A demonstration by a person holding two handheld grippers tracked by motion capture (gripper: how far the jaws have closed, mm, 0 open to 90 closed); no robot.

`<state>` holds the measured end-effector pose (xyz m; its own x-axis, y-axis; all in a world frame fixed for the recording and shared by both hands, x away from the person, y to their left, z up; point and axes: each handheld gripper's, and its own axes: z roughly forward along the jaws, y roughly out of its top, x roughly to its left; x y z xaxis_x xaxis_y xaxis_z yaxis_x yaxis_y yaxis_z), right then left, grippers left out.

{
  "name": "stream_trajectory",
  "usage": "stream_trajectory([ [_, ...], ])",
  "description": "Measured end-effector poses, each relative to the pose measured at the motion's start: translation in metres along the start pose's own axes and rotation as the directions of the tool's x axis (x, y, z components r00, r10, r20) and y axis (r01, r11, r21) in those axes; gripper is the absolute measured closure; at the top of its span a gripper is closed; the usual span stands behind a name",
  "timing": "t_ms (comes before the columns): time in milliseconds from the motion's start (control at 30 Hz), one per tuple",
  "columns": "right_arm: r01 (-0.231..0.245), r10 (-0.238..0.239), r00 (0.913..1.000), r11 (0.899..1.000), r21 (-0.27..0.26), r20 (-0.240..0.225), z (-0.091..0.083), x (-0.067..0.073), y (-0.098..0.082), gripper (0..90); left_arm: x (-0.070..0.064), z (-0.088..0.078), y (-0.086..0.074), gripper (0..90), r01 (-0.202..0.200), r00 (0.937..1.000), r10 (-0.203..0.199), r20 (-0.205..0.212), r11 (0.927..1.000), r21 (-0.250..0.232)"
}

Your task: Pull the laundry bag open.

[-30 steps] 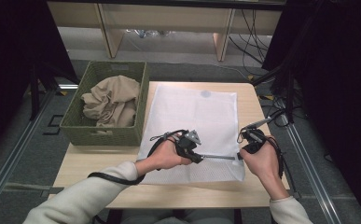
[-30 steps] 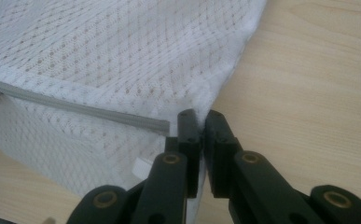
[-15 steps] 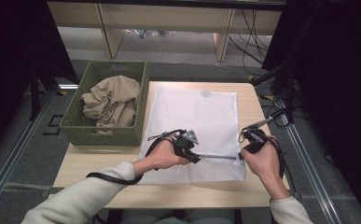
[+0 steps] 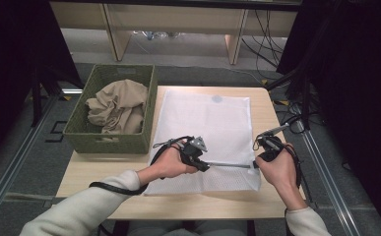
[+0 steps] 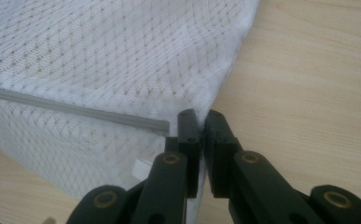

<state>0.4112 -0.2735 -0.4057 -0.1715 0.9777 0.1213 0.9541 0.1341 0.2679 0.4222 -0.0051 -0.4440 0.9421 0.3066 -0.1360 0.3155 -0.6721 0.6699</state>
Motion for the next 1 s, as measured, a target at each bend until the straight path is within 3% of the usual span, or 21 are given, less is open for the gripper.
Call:
stream_trajectory([
  [500,-0.029,0.029,0.9995,1.0,0.004,0.01,-0.0015,-0.0032,-0.0004,86.9,0.0017,-0.0053,-0.0023,87.0,-0.008,0.9999,0.008,-0.007,1.0,0.004],
  [833,0.001,-0.001,1.0,1.0,-0.016,0.008,-0.0002,-0.0064,-0.0002,86.9,0.0035,-0.0086,-0.0048,87.0,-0.003,1.0,0.003,-0.005,1.0,0.005],
  [867,-0.022,0.022,0.9997,1.0,-0.004,0.006,-0.0014,-0.0045,-0.0003,86.8,0.0031,-0.009,-0.0052,87.1,0.005,1.0,-0.005,-0.007,1.0,0.004],
  [1000,-0.024,0.024,0.9997,1.0,-0.003,0.003,-0.0013,-0.0043,-0.0003,86.8,0.0034,-0.0101,-0.0054,87.0,-0.001,1.0,0.002,-0.006,1.0,0.004],
])
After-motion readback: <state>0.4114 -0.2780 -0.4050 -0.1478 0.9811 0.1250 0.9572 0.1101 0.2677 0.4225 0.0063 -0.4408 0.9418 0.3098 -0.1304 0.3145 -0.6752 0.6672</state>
